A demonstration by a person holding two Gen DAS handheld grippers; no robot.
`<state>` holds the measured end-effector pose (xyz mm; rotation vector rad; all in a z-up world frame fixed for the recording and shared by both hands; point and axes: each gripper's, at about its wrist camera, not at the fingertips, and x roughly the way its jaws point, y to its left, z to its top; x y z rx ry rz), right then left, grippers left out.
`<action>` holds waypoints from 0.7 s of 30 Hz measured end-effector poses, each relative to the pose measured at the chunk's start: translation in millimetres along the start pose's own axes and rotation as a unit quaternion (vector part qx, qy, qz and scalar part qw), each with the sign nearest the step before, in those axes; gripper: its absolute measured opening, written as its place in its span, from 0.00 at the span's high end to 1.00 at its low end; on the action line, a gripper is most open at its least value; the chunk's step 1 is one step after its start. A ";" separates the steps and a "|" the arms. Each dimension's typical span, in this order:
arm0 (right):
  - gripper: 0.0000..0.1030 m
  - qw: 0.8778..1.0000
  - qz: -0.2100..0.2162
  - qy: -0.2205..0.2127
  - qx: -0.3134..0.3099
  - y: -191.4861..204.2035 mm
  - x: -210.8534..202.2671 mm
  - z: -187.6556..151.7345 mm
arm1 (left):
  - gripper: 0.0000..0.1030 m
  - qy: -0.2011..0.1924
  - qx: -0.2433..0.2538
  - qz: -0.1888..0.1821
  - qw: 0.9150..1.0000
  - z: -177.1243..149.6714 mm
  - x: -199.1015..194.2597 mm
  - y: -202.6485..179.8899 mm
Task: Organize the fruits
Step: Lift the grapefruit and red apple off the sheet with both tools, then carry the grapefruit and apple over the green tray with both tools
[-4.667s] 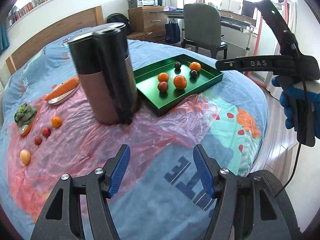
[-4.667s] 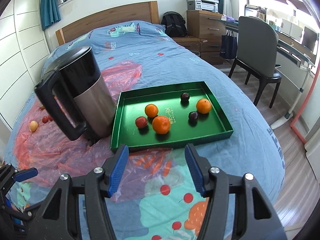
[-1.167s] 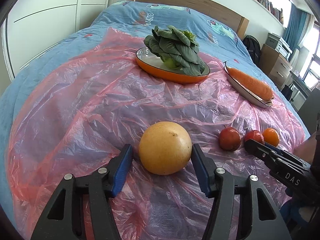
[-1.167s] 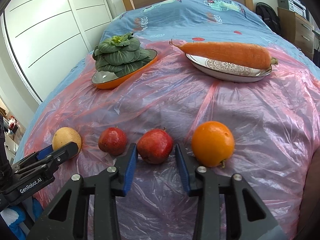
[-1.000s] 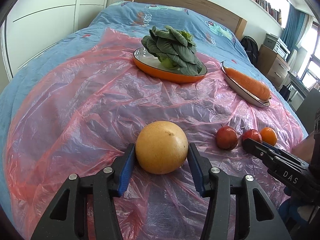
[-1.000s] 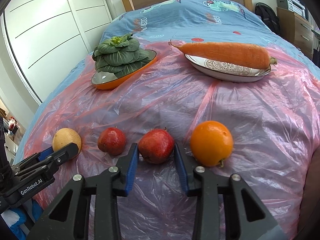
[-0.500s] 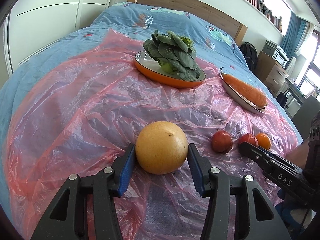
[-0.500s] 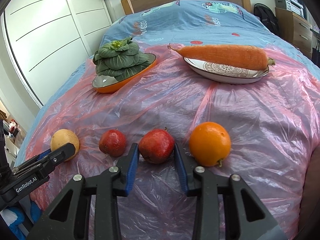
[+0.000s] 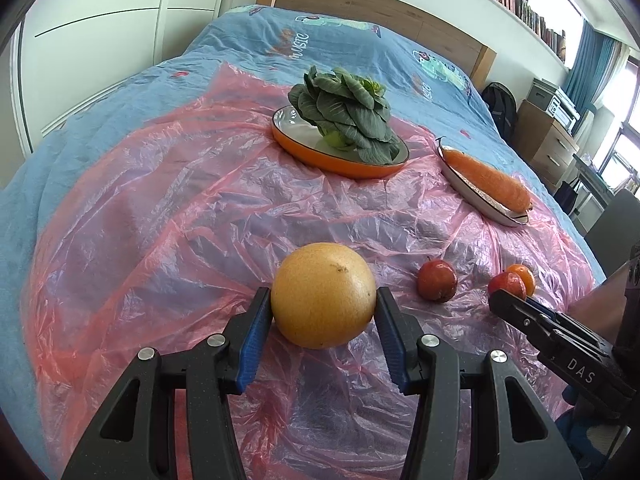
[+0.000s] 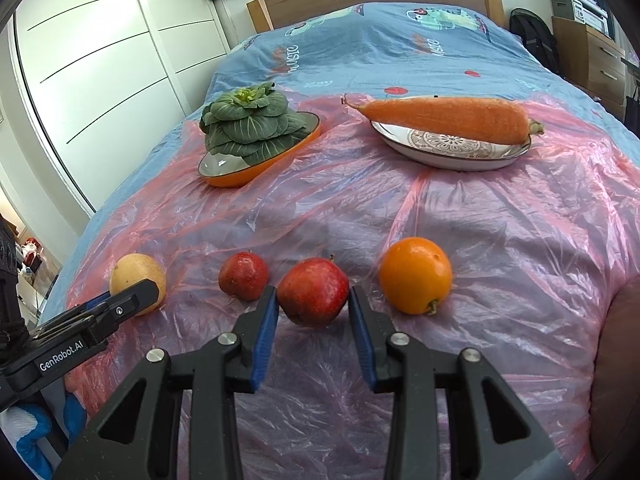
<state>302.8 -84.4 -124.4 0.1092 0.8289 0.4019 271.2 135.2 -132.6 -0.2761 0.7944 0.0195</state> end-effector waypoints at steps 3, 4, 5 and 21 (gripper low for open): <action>0.71 1.000 0.004 -0.002 -0.006 3.0 -8.8 -0.4 | 0.56 -0.002 -0.010 0.000 1.000 2.2 -5.3 5.8; 0.71 1.000 0.005 -0.001 -0.006 3.9 -11.1 0.0 | 0.56 -0.002 -0.012 0.000 1.000 2.5 -7.0 6.9; 0.71 1.000 0.005 -0.001 -0.007 4.9 -13.7 0.2 | 0.56 -0.003 -0.013 0.000 1.000 2.8 -9.2 7.9; 0.71 0.999 -0.004 -0.001 -0.040 19.6 -76.3 -10.4 | 0.56 -0.022 -0.001 -0.011 1.000 -12.5 -63.3 -5.7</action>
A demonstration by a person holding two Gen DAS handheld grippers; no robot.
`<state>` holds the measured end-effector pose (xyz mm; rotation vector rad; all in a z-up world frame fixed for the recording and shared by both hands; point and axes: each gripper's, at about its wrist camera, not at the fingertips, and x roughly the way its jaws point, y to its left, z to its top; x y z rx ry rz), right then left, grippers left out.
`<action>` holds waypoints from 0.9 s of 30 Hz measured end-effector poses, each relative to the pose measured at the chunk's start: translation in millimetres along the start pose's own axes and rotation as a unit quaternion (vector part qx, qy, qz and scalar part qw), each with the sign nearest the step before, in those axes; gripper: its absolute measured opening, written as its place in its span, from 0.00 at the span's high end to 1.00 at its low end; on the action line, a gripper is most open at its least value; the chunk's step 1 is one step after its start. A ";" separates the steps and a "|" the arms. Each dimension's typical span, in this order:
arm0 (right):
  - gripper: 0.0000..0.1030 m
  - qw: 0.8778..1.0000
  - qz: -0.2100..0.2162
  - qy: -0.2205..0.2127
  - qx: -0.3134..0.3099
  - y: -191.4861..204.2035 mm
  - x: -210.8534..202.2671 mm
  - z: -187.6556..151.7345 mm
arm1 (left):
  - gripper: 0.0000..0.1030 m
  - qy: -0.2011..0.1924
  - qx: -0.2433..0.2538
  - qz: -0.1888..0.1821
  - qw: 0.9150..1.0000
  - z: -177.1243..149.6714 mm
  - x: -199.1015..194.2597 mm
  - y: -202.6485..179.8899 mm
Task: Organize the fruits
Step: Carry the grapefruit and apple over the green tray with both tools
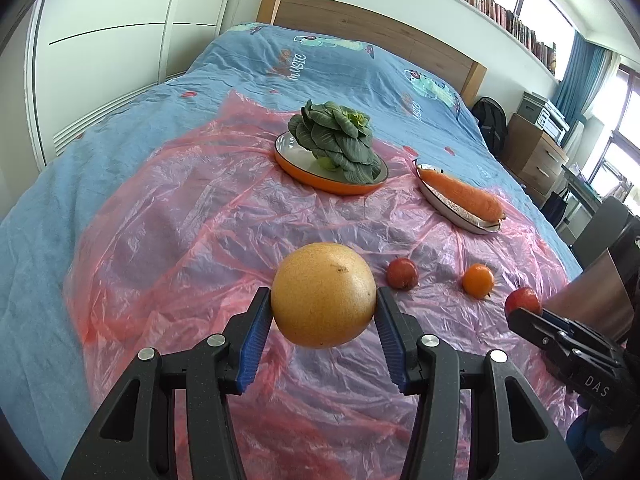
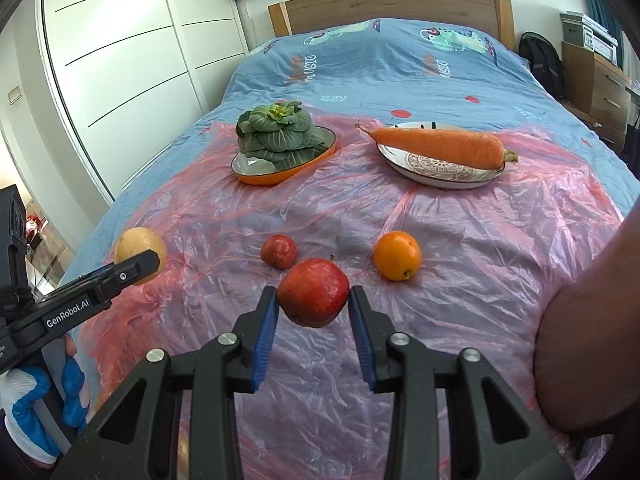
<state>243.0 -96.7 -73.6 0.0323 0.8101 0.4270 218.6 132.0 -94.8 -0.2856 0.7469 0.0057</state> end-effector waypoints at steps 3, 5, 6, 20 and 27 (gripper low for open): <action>0.71 1.000 0.003 0.002 -0.002 4.5 -10.5 -6.1 | 0.56 0.010 0.000 0.000 1.000 -13.4 -9.1 -2.1; 0.71 1.000 0.007 0.004 -0.003 7.8 -17.5 -10.6 | 0.56 0.019 -0.003 0.000 1.000 -23.7 -15.6 -3.4; 0.71 1.000 0.008 0.004 -0.004 9.4 -21.5 -13.0 | 0.56 0.022 -0.005 0.001 1.000 -28.4 -19.2 -4.1; 0.71 0.999 0.012 0.026 -0.014 21.4 -84.2 -63.7 | 0.56 0.044 0.022 -0.025 0.998 -71.4 -88.2 -53.6; 0.71 1.000 -0.013 0.021 0.003 2.5 -136.6 -90.0 | 0.56 0.036 0.048 -0.050 0.997 -77.3 -129.0 -87.6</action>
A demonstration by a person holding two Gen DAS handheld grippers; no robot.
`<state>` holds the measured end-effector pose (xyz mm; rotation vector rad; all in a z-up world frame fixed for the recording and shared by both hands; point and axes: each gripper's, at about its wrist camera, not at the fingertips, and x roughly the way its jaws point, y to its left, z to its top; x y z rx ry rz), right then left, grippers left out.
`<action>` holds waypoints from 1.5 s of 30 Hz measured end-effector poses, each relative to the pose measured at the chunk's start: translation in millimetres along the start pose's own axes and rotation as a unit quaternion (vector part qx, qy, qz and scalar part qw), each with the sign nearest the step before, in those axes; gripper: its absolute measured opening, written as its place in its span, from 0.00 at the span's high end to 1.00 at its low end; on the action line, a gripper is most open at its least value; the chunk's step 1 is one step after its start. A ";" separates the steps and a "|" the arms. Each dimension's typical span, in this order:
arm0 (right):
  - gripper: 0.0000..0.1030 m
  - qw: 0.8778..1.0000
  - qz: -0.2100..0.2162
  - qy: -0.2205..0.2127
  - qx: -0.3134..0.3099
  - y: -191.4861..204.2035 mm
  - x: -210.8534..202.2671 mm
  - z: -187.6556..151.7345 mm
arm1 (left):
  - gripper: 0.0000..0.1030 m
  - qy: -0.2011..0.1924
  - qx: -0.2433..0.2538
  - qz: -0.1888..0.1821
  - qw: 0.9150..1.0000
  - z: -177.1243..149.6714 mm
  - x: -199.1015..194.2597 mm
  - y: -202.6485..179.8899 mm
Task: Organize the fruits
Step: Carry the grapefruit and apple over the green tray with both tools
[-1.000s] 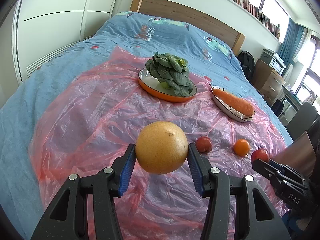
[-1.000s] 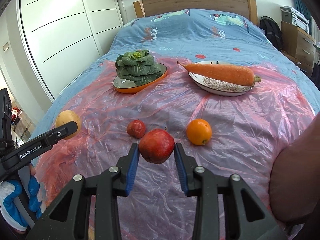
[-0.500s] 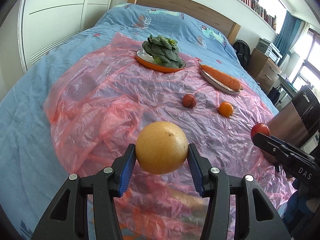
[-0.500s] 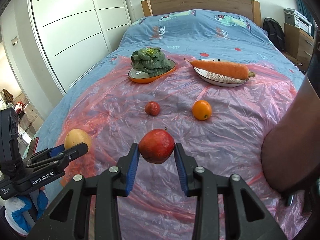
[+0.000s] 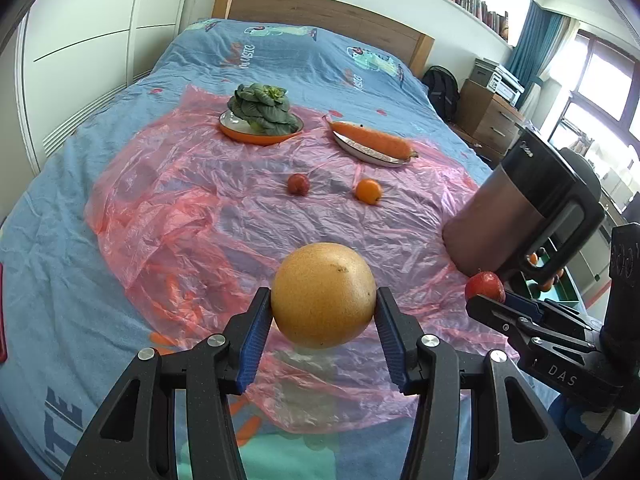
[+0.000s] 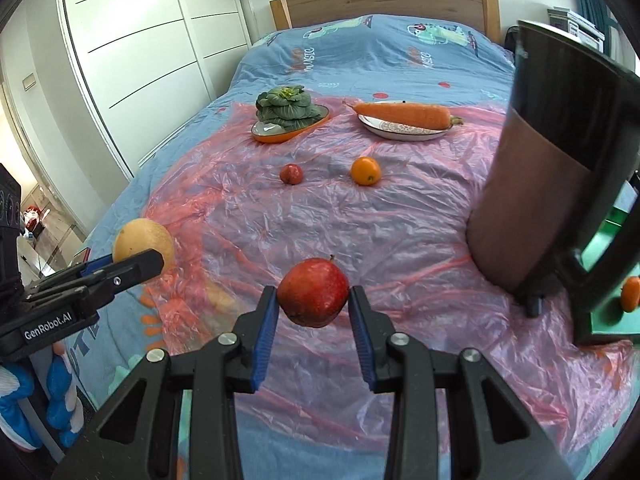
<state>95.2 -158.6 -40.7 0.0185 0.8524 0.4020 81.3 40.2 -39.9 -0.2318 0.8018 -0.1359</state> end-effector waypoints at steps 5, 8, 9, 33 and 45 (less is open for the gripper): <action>0.71 1.000 -0.014 -0.009 0.005 -10.2 -33.0 -14.9 | 0.56 -0.003 0.021 -0.017 1.000 -5.3 -23.0 -26.6; 0.71 1.000 -0.019 -0.017 0.011 -16.0 -50.7 -21.7 | 0.56 0.000 0.031 -0.027 0.999 -9.2 -34.3 -40.5; 0.71 1.000 -0.021 -0.020 0.013 -18.1 -56.2 -24.0 | 0.56 0.000 0.035 -0.030 0.999 -10.8 -37.9 -45.2; 0.71 0.987 -0.078 -0.078 0.116 -145.4 -147.4 -72.5 | 0.56 0.040 0.152 -0.116 0.981 -30.4 -37.9 -201.7; 0.71 0.967 -0.122 -0.107 0.198 -265.6 -153.7 -84.1 | 0.56 0.062 0.206 -0.151 0.965 -26.2 12.1 -301.6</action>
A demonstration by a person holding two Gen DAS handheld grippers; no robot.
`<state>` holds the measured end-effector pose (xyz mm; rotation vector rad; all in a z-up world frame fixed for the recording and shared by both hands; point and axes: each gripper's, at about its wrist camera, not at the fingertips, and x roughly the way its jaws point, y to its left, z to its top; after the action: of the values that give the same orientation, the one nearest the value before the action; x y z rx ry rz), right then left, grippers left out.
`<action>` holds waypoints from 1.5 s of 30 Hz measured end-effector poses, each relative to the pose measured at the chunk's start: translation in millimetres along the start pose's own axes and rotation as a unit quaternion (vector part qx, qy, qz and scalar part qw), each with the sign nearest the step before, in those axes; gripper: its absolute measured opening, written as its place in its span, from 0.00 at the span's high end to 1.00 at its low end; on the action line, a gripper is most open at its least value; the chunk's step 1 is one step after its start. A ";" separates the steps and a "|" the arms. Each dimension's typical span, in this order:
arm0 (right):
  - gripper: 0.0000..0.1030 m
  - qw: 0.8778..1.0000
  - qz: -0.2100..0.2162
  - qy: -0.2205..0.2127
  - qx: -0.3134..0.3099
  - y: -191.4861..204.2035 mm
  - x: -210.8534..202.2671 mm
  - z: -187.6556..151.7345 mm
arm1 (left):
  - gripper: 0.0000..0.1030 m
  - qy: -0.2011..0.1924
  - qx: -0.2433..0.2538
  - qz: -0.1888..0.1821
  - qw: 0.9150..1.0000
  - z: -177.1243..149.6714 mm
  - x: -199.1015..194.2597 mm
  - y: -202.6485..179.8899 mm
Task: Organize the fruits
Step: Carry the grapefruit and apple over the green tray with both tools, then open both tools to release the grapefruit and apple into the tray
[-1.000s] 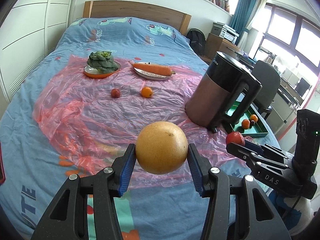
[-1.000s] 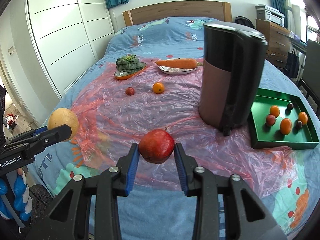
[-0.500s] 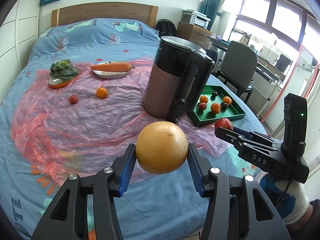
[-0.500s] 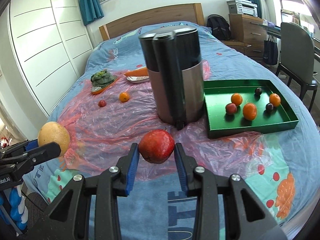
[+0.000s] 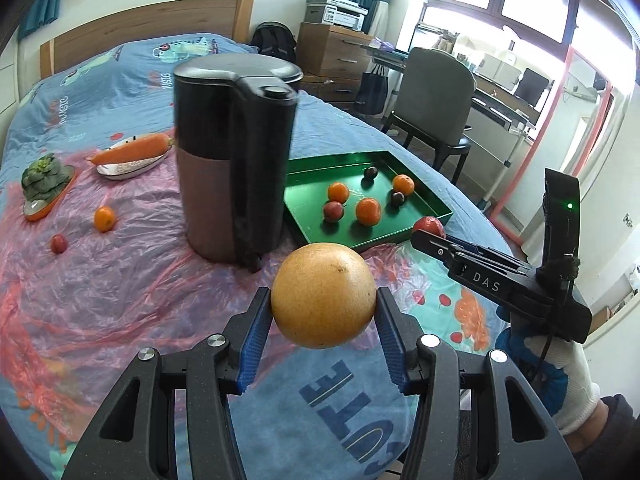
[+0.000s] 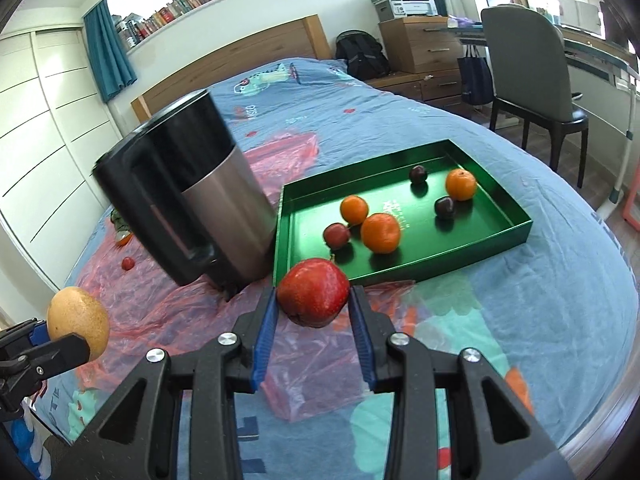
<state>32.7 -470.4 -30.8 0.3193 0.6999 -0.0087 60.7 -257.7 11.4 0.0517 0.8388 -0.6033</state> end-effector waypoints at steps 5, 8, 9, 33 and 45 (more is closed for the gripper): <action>0.71 1.000 -0.011 -0.014 0.024 -37.5 18.1 17.2 | 0.56 0.003 0.027 -0.009 1.000 24.7 39.4 -24.4; 0.71 0.999 -0.019 -0.020 0.030 -54.9 31.3 27.2 | 0.56 0.007 0.036 -0.008 0.999 37.1 64.3 -32.1; 0.71 0.999 -0.021 -0.022 0.032 -60.2 36.3 30.5 | 0.56 0.009 0.037 -0.007 0.999 40.6 72.9 -33.2; 0.71 0.995 -0.102 -0.009 0.015 -137.4 113.1 64.8 | 0.56 0.051 0.095 0.026 0.994 131.5 256.7 -82.9; 0.70 0.992 -0.126 0.024 -0.017 -152.4 133.6 62.8 | 0.55 0.101 0.115 0.036 0.988 130.0 308.9 -86.0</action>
<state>157.5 -620.6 -114.0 0.1968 0.7844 -0.2293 262.9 -513.7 -104.1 0.3562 0.9550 -0.6318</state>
